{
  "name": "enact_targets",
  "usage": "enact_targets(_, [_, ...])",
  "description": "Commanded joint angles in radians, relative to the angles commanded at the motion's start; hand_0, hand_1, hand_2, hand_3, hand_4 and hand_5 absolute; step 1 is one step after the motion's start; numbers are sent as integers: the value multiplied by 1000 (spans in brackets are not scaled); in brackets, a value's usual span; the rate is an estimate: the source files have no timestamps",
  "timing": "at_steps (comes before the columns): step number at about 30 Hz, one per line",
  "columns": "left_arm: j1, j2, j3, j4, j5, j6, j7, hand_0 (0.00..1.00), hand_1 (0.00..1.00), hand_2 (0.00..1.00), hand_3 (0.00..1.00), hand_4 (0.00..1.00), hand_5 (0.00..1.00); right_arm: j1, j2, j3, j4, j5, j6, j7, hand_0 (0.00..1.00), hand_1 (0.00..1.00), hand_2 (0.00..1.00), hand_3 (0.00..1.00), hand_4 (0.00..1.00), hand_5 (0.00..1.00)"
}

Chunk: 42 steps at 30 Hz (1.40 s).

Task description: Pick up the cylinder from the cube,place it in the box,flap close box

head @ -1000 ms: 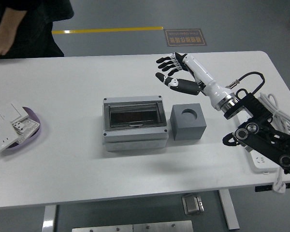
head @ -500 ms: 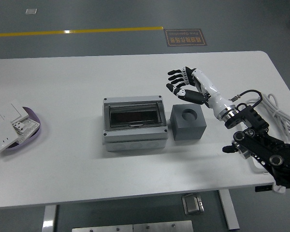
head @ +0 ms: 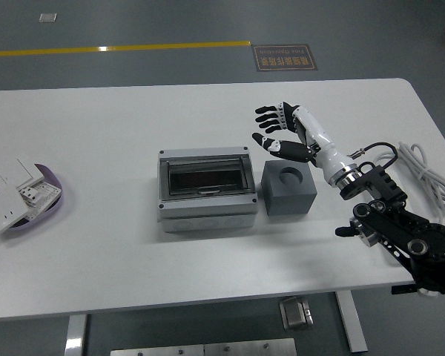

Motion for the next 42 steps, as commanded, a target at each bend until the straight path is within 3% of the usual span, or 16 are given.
enact_targets(27, [-2, 0, -3, 0, 8, -1, 3, 620, 642, 628, 634, 691, 249, -16, -10, 27, 13, 25, 37, 25, 590, 631, 613, 604, 795, 104])
enact_targets(42, [-5, 2, -5, 0, 10, -1, 5, 621, 641, 629, 634, 692, 251, -32, -19, 35, 22, 24, 34, 19, 590, 630, 610, 597, 835, 137])
